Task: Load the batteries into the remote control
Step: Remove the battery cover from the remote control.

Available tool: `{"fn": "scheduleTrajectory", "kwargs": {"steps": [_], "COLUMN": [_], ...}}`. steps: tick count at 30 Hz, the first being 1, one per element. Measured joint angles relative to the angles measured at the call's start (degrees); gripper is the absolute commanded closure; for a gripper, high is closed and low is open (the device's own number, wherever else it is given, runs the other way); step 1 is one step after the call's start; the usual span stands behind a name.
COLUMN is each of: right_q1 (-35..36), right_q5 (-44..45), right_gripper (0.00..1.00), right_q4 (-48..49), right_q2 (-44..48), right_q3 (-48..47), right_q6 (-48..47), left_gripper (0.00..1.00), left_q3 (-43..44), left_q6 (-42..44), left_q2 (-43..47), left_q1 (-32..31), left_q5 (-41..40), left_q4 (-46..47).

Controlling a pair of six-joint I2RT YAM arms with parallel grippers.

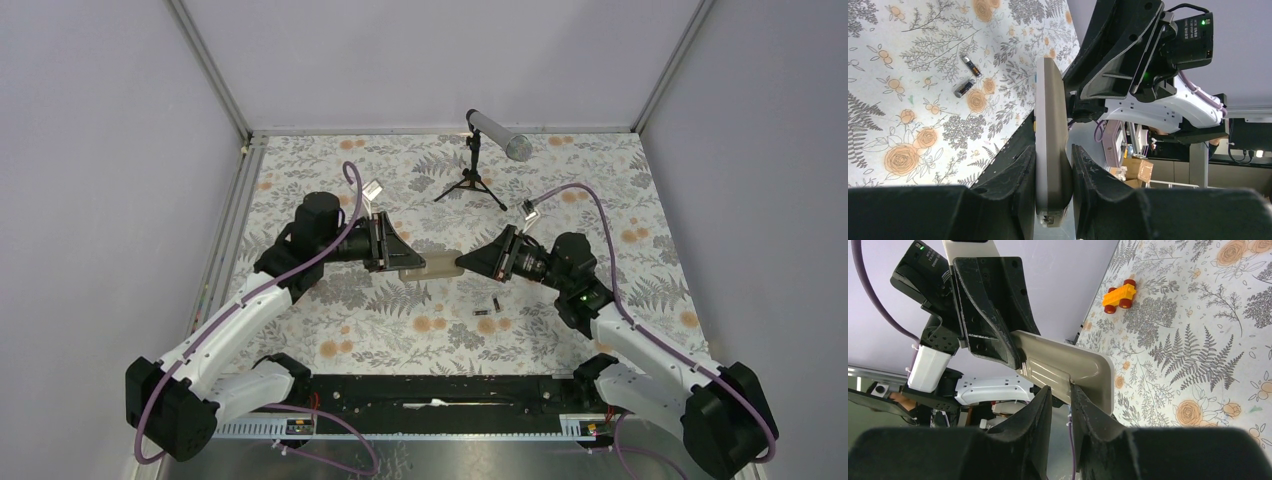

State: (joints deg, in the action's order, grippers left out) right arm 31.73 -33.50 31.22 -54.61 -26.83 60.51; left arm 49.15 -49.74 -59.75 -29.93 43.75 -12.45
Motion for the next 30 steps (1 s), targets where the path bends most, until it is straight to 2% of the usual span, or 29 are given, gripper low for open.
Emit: {"fn": "scheduleTrajectory", "kwargs": {"steps": [7,18,30], "right_q1": [-0.1,0.4,1.4], "right_q5": [-0.7,1.3,6.4], "right_gripper": [0.73,0.73,0.71], "right_q4": [3.1,0.7,3.9], "right_q2": [-2.0,-4.9,-16.8], "right_q3": [2.1,3.0,4.9], "right_q6": [1.1,-0.7,-4.1], "left_gripper": [1.00,1.00,1.00], "left_q3": [1.1,4.1,4.8], "left_q6": [4.6,10.4,12.7], "left_q2": [-0.9,-5.8,-14.9], "left_q1": [-0.3,-1.5,-2.0], "left_q5": [-1.7,-7.0,-15.0], "left_q4": [-5.3,-13.1,-16.8]}}
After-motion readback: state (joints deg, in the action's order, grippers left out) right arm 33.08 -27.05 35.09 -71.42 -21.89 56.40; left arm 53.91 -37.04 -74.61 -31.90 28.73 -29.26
